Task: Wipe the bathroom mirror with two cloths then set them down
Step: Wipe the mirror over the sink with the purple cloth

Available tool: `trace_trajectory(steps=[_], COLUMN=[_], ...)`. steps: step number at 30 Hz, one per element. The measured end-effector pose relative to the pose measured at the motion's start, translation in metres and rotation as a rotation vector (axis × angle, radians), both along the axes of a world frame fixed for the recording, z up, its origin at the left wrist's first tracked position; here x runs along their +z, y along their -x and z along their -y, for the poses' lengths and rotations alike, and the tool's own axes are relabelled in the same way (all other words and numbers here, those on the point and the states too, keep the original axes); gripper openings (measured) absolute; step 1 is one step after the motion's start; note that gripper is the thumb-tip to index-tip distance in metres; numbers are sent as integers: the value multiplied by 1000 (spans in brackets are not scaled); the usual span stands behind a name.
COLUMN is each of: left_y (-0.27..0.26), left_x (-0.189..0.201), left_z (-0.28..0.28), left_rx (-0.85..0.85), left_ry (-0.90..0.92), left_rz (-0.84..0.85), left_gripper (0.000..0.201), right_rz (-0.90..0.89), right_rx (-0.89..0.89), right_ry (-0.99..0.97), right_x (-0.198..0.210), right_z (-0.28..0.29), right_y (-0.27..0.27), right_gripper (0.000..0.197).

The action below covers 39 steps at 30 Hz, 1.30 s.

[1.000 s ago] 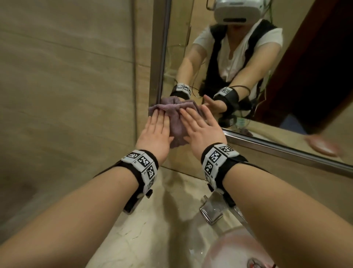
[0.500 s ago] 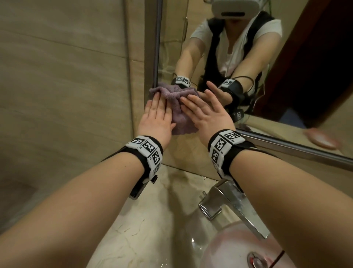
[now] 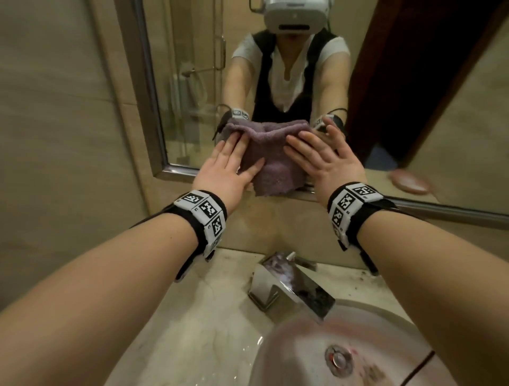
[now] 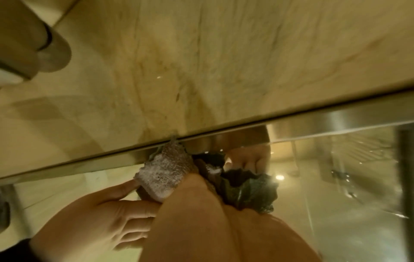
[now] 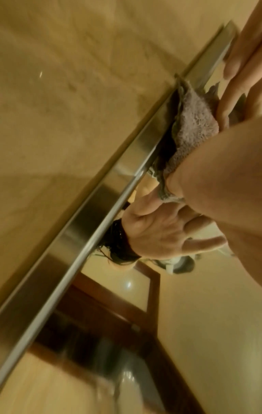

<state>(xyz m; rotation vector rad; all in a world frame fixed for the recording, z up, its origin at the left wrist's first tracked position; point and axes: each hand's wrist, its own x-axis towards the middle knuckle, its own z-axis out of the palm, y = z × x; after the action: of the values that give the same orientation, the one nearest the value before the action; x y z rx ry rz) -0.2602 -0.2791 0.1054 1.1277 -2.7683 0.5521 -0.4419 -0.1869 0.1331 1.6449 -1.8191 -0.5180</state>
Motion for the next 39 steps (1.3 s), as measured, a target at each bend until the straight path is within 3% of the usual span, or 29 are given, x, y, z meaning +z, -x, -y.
trace_trajectory(steps=[8,22,32,39], left_y=[73,176,158,104], left_x=[25,52,53,57], left_z=[-40,-101,-90,-63], left_rx=[-100,-221,-224,-102], left_ry=[104,187,231,237], left_rz=[99,107,126,131], left_gripper=[55,59,55,53], right_rz=[-72,4,95,20], right_rx=[-135,-316,-269,-40], right_ry=[98,107,100,157], right_x=[0,23,28,37], right_z=[-50,-120,-114,-72], right_y=[75,165,156,114], right_gripper=[64,64,70,70])
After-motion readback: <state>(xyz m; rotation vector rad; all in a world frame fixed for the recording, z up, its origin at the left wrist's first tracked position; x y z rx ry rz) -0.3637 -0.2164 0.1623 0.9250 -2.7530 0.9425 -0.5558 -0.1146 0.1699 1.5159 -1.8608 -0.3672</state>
